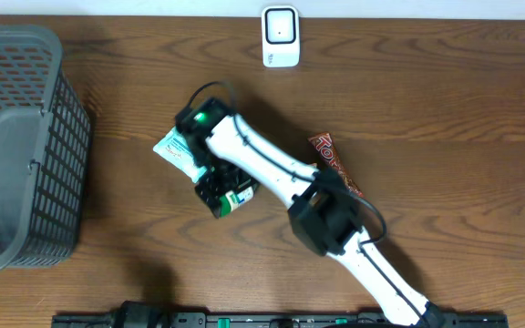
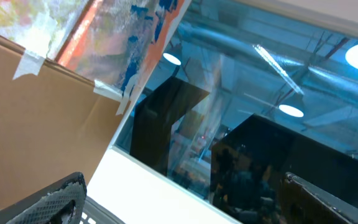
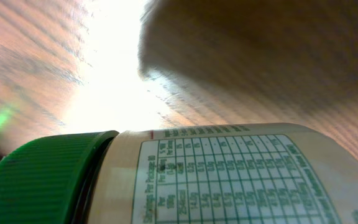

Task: Scan the item barcode
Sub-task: 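Raise the bottle and hold it in front of the white scanner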

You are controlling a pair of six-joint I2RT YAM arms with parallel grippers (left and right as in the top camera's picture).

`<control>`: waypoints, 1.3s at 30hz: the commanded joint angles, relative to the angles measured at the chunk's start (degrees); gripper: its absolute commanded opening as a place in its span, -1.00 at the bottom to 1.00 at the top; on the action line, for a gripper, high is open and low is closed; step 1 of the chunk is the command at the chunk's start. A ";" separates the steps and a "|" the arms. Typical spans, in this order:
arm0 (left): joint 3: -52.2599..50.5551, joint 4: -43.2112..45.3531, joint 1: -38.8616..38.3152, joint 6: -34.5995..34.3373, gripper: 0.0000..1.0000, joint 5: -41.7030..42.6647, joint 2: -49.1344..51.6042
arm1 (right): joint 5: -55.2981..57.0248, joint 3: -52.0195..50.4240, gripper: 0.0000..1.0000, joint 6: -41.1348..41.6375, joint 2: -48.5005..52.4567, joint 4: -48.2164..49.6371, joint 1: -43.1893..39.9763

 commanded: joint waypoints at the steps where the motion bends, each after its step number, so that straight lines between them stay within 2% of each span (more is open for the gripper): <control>1: -2.19 1.44 0.31 -0.74 0.96 -0.33 -0.07 | -10.14 1.27 0.55 -0.72 -0.09 -0.28 -4.55; 5: -4.24 3.26 0.31 -0.72 0.96 -0.33 -0.07 | -18.27 1.25 0.53 -2.84 -0.09 -0.28 -9.46; 13: -5.33 4.07 0.31 -0.72 0.96 -0.33 -0.07 | -27.56 1.25 0.49 -5.03 -0.09 -0.26 -16.41; 19: -5.33 4.07 0.31 -0.72 0.95 -0.33 -0.07 | -30.62 1.22 0.57 -7.78 -0.09 -0.26 -17.86; 26: -5.70 4.35 0.31 -0.70 0.96 -0.35 -0.07 | -37.75 1.18 0.51 -9.51 -0.09 -0.26 -17.77; 31: -5.70 4.46 0.31 -0.70 0.96 -0.33 -0.07 | -36.89 1.18 0.43 -10.12 -0.09 -0.26 -17.46; 35: -5.70 3.50 0.31 -0.72 0.95 -0.33 -0.07 | -29.16 1.18 0.39 -10.10 -0.09 0.20 -17.49; 39: -7.13 -1.99 0.28 -0.96 0.95 -0.31 0.00 | -22.47 1.18 0.38 -10.10 -0.09 2.03 -17.42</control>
